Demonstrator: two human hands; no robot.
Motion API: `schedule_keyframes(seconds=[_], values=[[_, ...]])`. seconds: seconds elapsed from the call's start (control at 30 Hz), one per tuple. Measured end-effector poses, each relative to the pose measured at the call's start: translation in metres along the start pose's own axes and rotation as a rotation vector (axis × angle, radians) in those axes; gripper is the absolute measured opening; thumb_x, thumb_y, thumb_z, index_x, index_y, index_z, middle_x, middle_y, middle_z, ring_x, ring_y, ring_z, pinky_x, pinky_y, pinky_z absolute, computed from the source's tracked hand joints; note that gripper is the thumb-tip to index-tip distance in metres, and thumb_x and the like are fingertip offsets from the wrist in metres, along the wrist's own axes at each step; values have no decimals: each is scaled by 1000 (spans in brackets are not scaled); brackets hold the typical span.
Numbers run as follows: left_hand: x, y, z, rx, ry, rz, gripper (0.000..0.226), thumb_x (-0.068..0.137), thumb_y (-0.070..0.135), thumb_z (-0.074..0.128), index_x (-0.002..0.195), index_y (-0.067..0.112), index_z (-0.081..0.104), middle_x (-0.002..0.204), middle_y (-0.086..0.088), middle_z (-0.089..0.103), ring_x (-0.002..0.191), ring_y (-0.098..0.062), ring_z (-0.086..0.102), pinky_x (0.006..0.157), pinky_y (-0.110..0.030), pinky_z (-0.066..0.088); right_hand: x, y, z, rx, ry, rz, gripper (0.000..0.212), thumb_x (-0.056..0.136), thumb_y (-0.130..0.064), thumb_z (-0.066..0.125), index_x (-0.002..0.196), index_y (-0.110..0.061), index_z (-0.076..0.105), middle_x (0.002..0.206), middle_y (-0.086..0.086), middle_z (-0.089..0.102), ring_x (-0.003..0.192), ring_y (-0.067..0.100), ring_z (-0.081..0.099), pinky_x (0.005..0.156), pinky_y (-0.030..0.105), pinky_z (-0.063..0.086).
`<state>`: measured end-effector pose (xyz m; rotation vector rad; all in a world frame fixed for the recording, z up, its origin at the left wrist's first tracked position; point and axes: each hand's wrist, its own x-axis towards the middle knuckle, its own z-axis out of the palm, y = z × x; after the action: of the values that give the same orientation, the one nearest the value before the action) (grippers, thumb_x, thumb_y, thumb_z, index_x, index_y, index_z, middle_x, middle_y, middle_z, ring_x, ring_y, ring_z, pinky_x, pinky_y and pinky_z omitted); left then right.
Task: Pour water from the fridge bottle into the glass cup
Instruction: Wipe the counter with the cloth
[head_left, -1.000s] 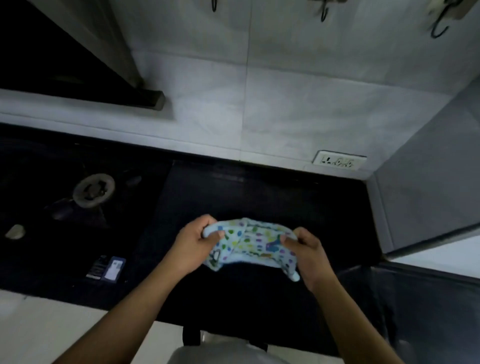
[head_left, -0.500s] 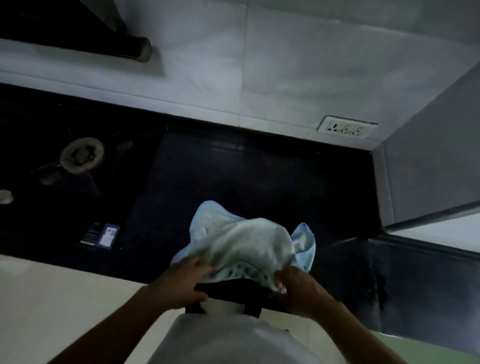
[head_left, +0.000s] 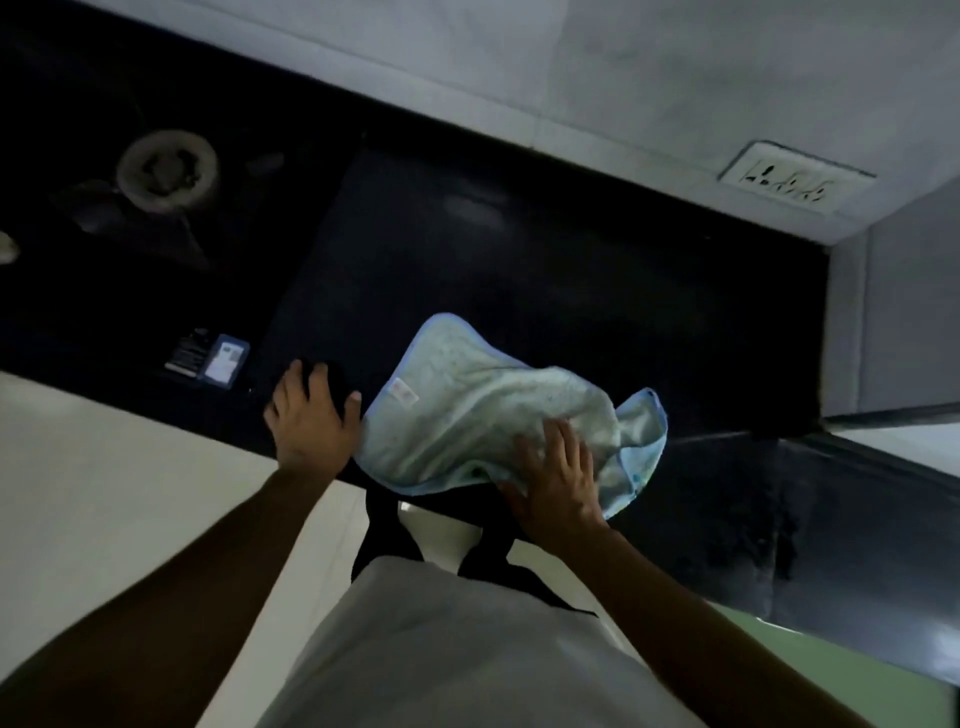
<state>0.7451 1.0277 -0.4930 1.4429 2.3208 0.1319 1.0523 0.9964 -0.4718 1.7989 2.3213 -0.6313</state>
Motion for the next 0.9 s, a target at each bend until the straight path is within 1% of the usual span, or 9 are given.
schedule_keyframes(seconds=[0.1, 0.2, 0.33, 0.47, 0.5, 0.63, 0.7, 0.8, 0.9], values=[[5, -13, 5, 16, 66, 24, 69, 92, 52, 42, 141, 3, 46, 153, -27, 40, 134, -50, 41, 106, -62, 30, 1, 2, 7, 12, 72, -28, 73, 92, -63, 43, 152, -24, 26, 160, 25, 19, 148, 47, 13, 115, 64, 19], [13, -21, 10, 46, 122, 91, 68, 95, 51, 44, 144, 4, 43, 156, -25, 39, 142, -45, 35, 112, -61, 25, 11, 7, 11, 2, 129, -85, 80, 92, -64, 49, 156, -27, 21, 161, 28, 15, 148, 48, 11, 115, 64, 13], [19, -25, 13, 71, 142, 139, 69, 96, 51, 42, 149, 7, 38, 160, -21, 34, 149, -40, 27, 119, -59, 16, 36, 6, 14, -70, 91, -229, 82, 90, -70, 47, 156, -28, 26, 161, 29, 14, 149, 47, 12, 117, 67, 15], [21, -27, 14, 66, 188, 134, 66, 99, 51, 41, 150, 9, 38, 162, -17, 33, 151, -37, 24, 121, -57, 14, 66, -17, 19, -204, -16, -446, 80, 89, -74, 38, 157, -38, 14, 163, 25, 7, 151, 44, 4, 114, 70, 12], [22, -27, 14, 62, 197, 131, 65, 100, 51, 40, 150, 9, 38, 162, -16, 33, 152, -36, 24, 121, -57, 14, 73, -24, 21, -218, -28, -493, 79, 89, -73, 38, 156, -39, 15, 164, 25, 4, 151, 43, 2, 115, 69, 12], [24, -27, 16, 21, 221, 112, 66, 99, 53, 35, 150, 11, 41, 162, -13, 35, 152, -33, 25, 122, -55, 15, 97, -62, 28, -200, -11, -686, 73, 90, -69, 37, 155, -37, 26, 165, 19, 10, 152, 42, 6, 113, 59, 18], [26, -27, 18, 16, 234, 106, 66, 98, 53, 34, 150, 12, 42, 162, -12, 36, 151, -33, 27, 121, -53, 16, 116, -91, 32, -193, 6, -726, 75, 90, -67, 37, 154, -31, 30, 165, 17, 13, 152, 41, 6, 111, 57, 22], [28, -29, 19, 11, 263, 90, 64, 99, 51, 33, 147, 12, 46, 160, -12, 39, 150, -32, 30, 120, -52, 19, 149, -125, 33, -165, 36, -780, 77, 86, -65, 43, 149, -21, 42, 163, 17, 23, 151, 39, 12, 110, 56, 27], [31, -29, 20, 2, 275, 71, 62, 100, 49, 30, 147, 12, 48, 160, -13, 39, 149, -33, 32, 118, -51, 21, 178, -132, 33, -168, 65, -881, 77, 80, -67, 50, 142, -22, 52, 160, 14, 31, 150, 38, 19, 109, 52, 27]])
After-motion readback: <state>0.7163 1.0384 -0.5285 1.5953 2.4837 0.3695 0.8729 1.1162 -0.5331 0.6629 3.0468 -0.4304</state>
